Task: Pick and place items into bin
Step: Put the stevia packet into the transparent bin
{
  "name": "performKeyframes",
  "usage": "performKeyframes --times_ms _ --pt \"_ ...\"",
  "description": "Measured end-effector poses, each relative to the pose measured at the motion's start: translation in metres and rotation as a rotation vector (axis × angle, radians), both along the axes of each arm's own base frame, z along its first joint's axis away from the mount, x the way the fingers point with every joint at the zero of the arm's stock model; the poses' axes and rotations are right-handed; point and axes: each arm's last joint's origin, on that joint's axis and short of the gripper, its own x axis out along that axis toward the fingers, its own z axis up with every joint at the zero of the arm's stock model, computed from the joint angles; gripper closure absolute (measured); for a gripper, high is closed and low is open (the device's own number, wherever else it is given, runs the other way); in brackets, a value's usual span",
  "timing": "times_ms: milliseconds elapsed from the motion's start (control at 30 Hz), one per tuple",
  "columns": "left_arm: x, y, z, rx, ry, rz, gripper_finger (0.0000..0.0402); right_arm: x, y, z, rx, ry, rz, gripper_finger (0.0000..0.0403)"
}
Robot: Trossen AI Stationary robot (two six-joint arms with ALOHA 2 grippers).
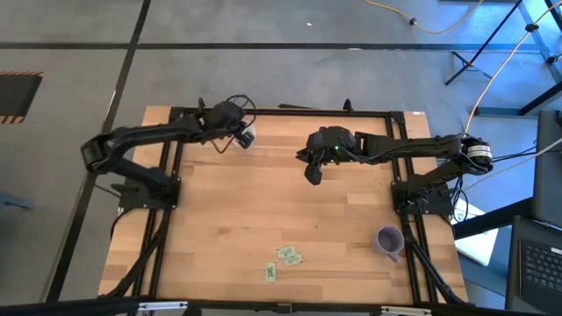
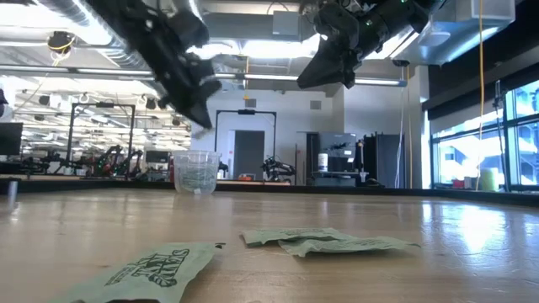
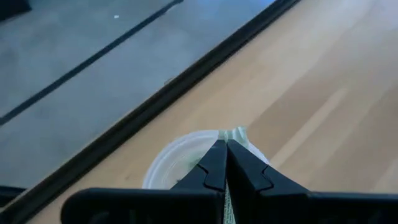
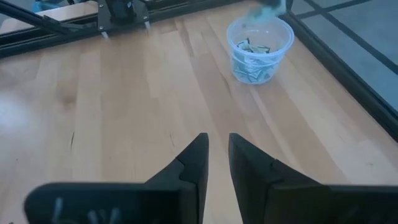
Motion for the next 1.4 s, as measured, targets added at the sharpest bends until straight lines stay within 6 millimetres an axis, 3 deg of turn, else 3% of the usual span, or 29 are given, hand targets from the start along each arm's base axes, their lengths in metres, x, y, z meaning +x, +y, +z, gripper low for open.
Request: performKeyframes --times_ms 233,367,567,767,867,1033,1200,1400 --pt "0.011 0.013 -0.034 -0.060 0.092 0.019 0.0398 0.000 0.000 -0.001 -0.019 0.011 0.013 0.0335" --pt "0.014 0.016 -0.043 -0.070 0.126 0.032 0.0398 0.000 0.000 -0.001 -0.035 0.017 0.024 0.0335" --pt "0.013 0.016 -0.041 -0.057 0.134 0.024 0.0369 -0.001 0.000 -0.001 -0.036 0.018 0.025 0.0335" --pt "0.006 0.009 -0.017 0.010 0.082 -0.010 0.0332 -0.001 0.000 -0.001 -0.036 0.021 0.026 0.0335" --pt "0.002 -0.004 0.005 0.060 0.022 -0.079 0.0328 0.000 0.002 0.000 -0.044 0.015 0.056 0.0335" --pt "-0.005 -0.046 0.046 0.122 -0.144 -0.243 0.0334 0.005 0.024 0.004 -0.032 -0.040 0.238 0.0335" --pt "-0.013 -0.092 0.073 0.114 -0.298 -0.427 0.0344 0.011 0.066 -0.003 -0.102 -0.026 0.427 0.0335" --pt "-0.017 -0.126 0.083 0.064 -0.383 -0.546 0.0341 0.023 0.118 -0.033 -0.096 0.026 0.586 0.0335"
